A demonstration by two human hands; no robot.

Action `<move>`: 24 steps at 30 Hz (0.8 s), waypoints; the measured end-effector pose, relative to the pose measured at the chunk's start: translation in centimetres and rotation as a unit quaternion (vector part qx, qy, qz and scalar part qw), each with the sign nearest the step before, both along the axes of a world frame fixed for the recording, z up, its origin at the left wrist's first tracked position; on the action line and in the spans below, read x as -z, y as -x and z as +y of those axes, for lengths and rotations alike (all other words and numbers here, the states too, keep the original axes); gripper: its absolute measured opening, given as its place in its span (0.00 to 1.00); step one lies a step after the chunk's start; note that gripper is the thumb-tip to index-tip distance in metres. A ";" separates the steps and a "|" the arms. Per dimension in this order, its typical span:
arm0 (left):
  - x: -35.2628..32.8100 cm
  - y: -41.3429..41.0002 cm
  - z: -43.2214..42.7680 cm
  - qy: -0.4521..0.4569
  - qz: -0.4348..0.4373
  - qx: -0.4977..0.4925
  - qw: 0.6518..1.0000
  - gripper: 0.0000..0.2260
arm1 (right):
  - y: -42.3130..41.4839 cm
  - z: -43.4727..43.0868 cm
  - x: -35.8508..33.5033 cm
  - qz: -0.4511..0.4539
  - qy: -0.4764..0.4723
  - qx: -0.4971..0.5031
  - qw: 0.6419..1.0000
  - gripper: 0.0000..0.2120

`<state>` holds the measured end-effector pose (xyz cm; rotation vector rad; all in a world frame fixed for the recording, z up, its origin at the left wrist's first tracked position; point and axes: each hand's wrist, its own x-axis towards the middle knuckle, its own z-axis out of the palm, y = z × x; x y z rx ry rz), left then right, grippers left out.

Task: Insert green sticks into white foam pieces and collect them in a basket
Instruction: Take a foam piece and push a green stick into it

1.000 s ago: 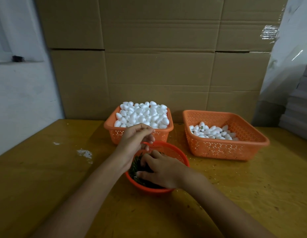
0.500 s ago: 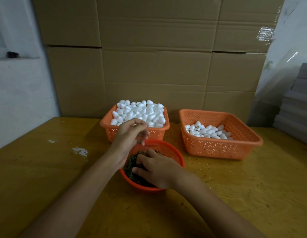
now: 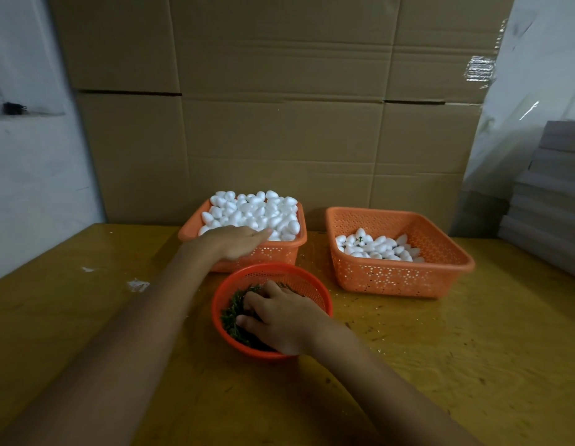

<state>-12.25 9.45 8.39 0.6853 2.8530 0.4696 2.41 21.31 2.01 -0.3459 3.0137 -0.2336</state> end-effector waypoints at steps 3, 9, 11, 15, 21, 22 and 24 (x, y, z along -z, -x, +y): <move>-0.6 0.4 0.5 0.013 0.007 -0.026 1.000 0.28 | 0.0 0.1 0.1 0.001 0.003 0.001 1.000 0.21; -0.9 1.3 0.2 -0.124 -0.013 -0.028 0.992 0.11 | 0.1 0.1 0.1 0.001 0.002 0.000 1.000 0.21; -0.7 1.6 -0.1 -0.159 -0.041 -0.027 0.986 0.05 | 0.1 0.1 0.1 0.002 -0.001 -0.002 1.000 0.22; 0.3 1.7 -0.8 -0.248 -0.015 -0.065 0.966 0.11 | 0.0 0.0 0.1 0.005 -0.001 -0.003 1.000 0.22; -0.1 1.2 -0.7 -0.383 0.030 -0.054 0.922 0.16 | 0.0 0.1 0.0 -0.001 0.000 0.001 1.000 0.22; -0.2 1.1 -0.6 -0.397 0.033 -0.055 0.915 0.16 | 0.0 0.1 0.0 -0.002 0.000 0.002 1.000 0.22; 0.0 0.6 -0.5 -0.454 0.027 -0.055 0.889 0.13 | -0.1 0.1 0.0 -0.002 -0.001 0.000 1.000 0.22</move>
